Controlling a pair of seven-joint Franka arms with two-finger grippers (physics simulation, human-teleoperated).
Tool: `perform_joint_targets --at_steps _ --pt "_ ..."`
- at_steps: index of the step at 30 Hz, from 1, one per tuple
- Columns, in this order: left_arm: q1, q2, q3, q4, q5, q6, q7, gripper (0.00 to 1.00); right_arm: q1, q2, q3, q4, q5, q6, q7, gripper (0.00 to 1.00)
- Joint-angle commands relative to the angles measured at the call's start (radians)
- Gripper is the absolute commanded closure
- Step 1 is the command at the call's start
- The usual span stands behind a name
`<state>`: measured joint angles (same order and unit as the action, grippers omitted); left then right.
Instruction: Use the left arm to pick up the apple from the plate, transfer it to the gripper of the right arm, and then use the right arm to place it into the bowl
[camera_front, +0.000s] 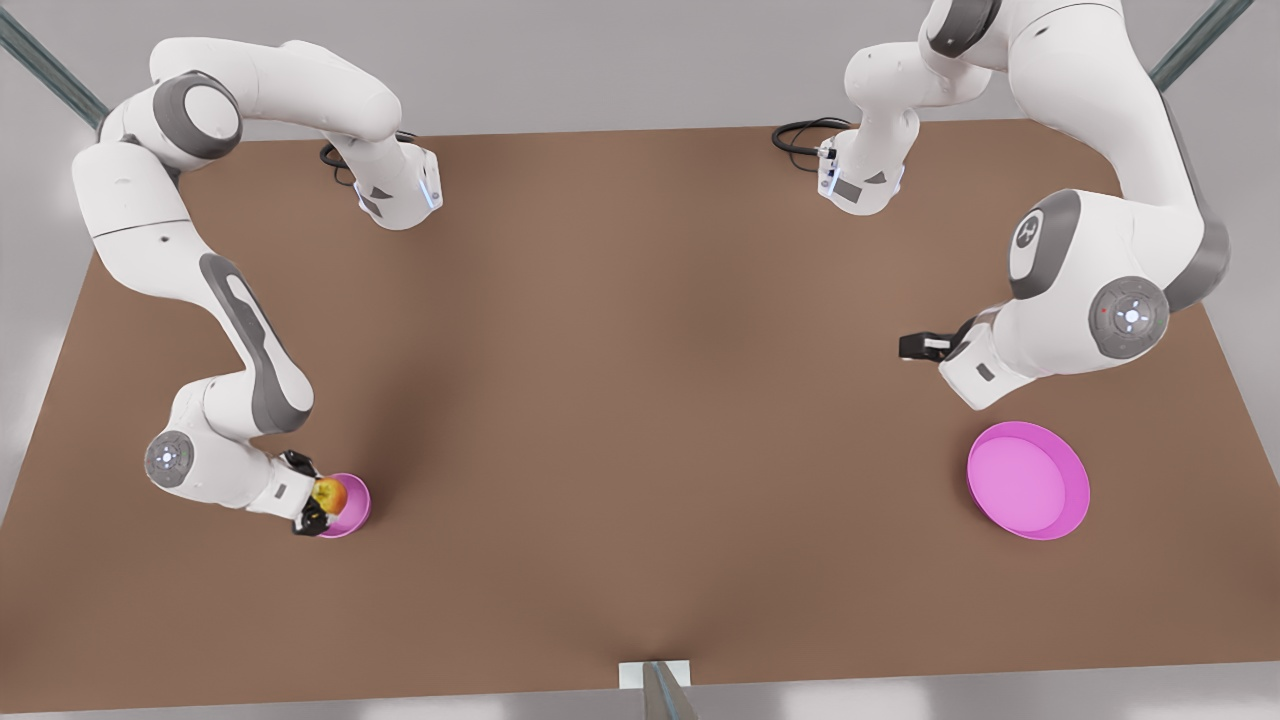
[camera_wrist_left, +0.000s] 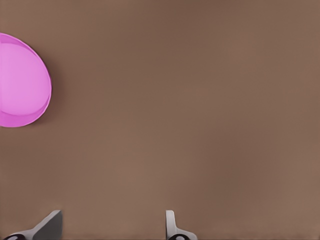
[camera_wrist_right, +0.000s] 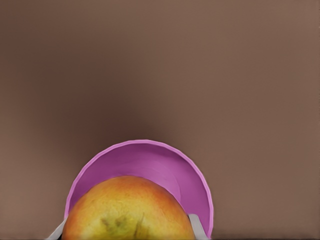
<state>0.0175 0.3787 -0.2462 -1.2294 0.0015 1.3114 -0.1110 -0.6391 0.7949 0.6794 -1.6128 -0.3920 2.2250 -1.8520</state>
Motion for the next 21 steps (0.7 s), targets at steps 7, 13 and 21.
perform_joint_targets --at_steps 7,13,21 --pt "-0.002 -0.001 -0.001 0.001 0.002 -0.012 -0.019 0.0 -0.004 0.0 0.0 0.01 -0.005 0.027 0.145 0.0" --pt "0.004 -0.001 0.001 0.004 0.005 -0.006 -0.018 0.0 0.056 -0.146 0.006 0.313 0.076 -0.494 0.804 0.0" --pt "0.002 -0.001 0.002 0.004 0.005 0.0 -0.016 0.0 0.473 -0.442 -0.566 0.407 0.308 -1.012 1.952 0.0"
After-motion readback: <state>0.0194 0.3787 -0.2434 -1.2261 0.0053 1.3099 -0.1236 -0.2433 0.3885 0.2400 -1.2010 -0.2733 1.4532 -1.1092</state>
